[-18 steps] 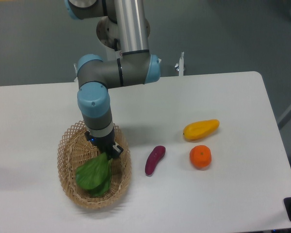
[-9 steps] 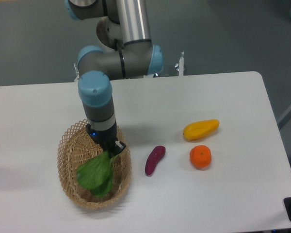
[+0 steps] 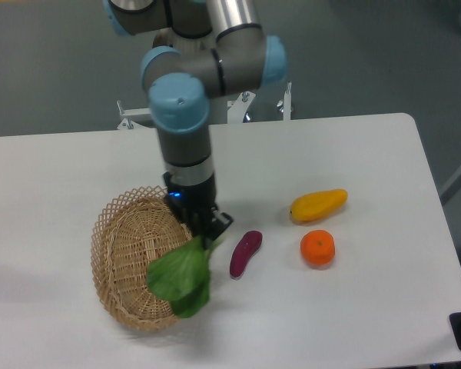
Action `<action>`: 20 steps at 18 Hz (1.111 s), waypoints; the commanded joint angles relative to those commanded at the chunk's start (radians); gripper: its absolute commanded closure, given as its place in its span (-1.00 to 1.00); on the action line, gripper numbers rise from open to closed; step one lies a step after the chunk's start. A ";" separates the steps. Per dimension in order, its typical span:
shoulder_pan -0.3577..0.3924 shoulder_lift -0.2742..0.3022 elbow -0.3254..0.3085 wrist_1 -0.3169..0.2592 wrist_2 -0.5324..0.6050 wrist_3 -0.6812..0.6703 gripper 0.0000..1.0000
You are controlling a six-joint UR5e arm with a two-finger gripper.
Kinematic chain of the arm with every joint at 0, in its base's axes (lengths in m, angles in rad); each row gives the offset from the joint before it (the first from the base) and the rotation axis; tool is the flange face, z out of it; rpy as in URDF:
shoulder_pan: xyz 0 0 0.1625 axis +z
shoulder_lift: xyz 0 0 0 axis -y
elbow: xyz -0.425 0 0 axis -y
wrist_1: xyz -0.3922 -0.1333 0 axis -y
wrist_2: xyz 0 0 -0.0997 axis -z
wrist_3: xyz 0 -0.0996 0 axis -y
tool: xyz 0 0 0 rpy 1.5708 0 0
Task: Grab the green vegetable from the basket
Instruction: 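Lift the bok choy out of the basket and carry it toward the orange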
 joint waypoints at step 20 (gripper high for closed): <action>0.246 0.043 0.063 -0.169 -0.084 0.246 0.44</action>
